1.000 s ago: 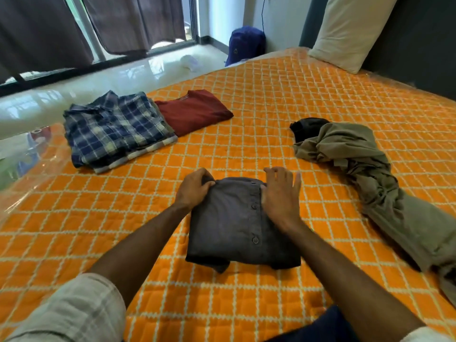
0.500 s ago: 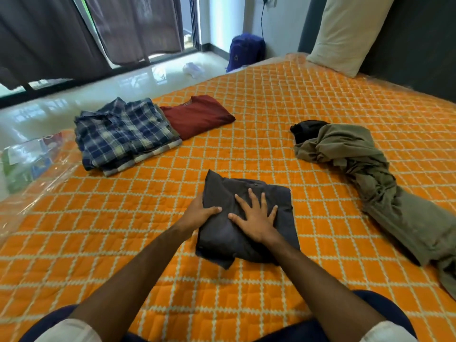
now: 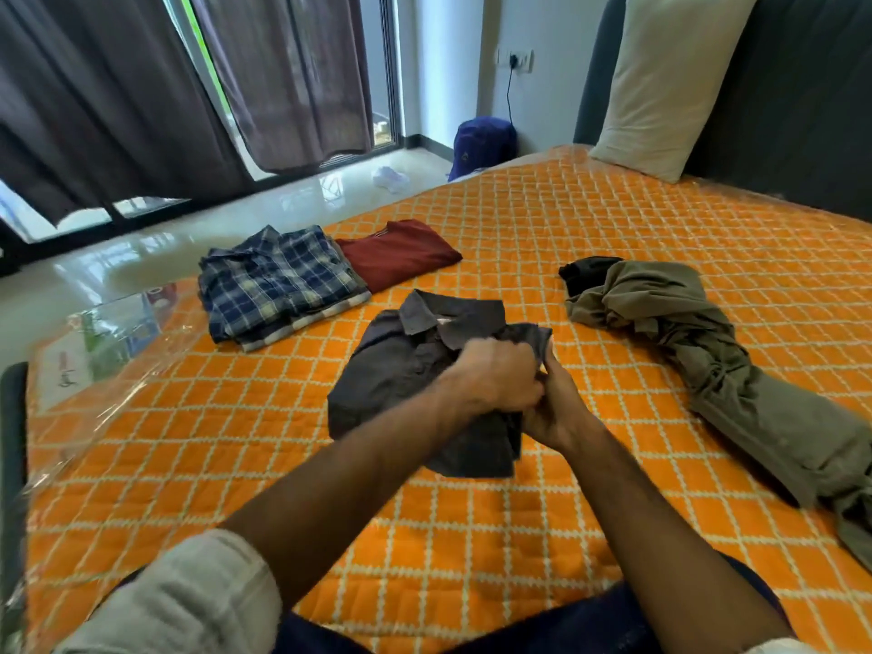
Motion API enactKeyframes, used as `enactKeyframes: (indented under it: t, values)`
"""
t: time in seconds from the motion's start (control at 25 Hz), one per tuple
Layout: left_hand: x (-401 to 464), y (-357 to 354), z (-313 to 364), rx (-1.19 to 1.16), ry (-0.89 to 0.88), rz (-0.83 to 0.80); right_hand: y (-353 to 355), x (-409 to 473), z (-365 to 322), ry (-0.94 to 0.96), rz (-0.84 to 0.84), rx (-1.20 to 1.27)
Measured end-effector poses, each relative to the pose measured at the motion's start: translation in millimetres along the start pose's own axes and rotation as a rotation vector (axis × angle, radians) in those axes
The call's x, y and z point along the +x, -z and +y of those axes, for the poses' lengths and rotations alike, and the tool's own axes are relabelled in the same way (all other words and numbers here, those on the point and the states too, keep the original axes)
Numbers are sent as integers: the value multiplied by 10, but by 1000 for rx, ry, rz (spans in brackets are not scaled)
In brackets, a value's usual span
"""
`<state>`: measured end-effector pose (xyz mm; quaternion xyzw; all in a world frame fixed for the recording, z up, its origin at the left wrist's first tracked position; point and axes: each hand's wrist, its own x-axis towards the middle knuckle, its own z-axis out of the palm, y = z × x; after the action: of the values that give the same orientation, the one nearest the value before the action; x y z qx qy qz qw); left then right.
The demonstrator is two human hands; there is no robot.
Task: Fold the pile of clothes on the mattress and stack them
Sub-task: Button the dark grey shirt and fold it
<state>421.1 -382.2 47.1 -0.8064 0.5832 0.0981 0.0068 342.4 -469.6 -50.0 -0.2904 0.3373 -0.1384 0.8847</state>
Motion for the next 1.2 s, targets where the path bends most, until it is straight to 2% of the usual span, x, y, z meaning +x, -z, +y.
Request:
enactKeyframes:
  t: [0.12,0.16,0.2,0.24,0.32,0.36,0.4,0.44,0.48,0.56,0.64,0.68,0.76,0.8,0.88,0.92,0.96,1.0,1.04,1.08,1.12,1.2]
  values:
    - [-331,-800,15,-146,-182,-166,712,103,329,-150,283,-254]
    - [-483,-1049,-147,-116,-271,-118,867,108,405,-173,315,-291]
    - [-582,-1246,-403,-91,-302,16,936,111,456,-162,296,-301]
    - [-639,-1416,-703,-101,-251,167,915,94,479,-150,277,-321]
    - [-679,-1617,-1300,-232,80,331,808,119,518,-103,267,-453]
    - [-666,-1670,-1556,-343,288,297,790,168,551,-62,258,-498]
    - [-638,-1708,-1738,-486,447,186,822,245,610,-27,264,-550]
    - [-582,-1771,-1853,-654,521,68,886,364,698,-25,285,-602]
    - [-526,-1786,-1889,-817,543,2,995,489,812,-41,304,-675]
    - [-410,-1786,-1843,-1065,579,28,1216,668,1033,0,304,-786]
    - [-368,-1732,-1737,-1238,601,58,1040,430,992,85,321,-831]
    - [-400,-1712,-1691,-1302,591,16,962,332,913,116,330,-843]
    - [-572,-1709,-1640,-1339,554,-179,896,210,690,154,326,-946]
    - [-699,-1753,-1674,-1313,546,-265,842,199,602,170,373,-1117]
    - [-799,-1751,-1686,-1217,540,-260,749,92,513,311,592,-1584]
    - [-799,-1774,-1698,-1165,541,-191,622,37,591,481,596,-1767]
    - [-780,-1784,-1702,-1115,531,-128,470,3,749,654,470,-1865]
    - [-748,-1780,-1694,-1076,503,-86,323,-28,984,738,247,-1931]
    - [-715,-1778,-1689,-1051,475,-58,205,-55,1239,762,22,-2001]
    - [-683,-1788,-1689,-1033,469,-34,139,-65,1472,709,-141,-2065]
    - [-674,-1791,-1698,-1017,483,-20,128,-52,1660,645,-213,-2124]
    - [-682,-1828,-1745,-945,507,0,189,-7,1852,627,-210,-2193]
